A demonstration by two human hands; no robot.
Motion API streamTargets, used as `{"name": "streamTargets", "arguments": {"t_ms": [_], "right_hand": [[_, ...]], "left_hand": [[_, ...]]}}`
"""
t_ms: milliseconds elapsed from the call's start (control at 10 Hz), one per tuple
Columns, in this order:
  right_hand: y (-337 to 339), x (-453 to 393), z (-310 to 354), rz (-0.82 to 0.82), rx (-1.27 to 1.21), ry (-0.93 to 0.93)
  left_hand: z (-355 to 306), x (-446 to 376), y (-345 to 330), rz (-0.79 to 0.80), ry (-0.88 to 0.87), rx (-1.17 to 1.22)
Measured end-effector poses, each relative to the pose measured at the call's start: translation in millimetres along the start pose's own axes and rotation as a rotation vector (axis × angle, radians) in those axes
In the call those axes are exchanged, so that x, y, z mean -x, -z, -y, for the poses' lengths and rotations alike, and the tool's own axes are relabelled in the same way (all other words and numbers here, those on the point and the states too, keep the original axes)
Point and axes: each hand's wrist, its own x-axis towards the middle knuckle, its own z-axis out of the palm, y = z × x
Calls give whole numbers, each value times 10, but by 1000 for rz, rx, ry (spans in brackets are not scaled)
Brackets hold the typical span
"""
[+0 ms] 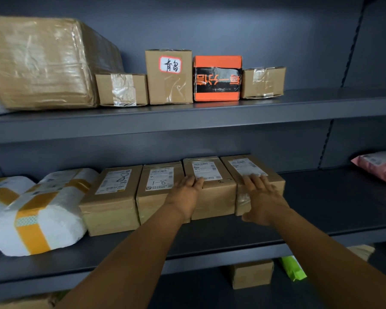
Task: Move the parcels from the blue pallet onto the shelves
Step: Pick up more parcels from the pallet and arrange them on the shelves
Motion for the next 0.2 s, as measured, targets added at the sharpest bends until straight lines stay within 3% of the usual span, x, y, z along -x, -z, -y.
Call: {"name": "streamTargets", "arguments": {"t_ms": [200], "right_hand": [[81, 324, 437, 58, 5, 21]], "left_hand": [[-43, 320, 3, 67, 48, 97]]}}
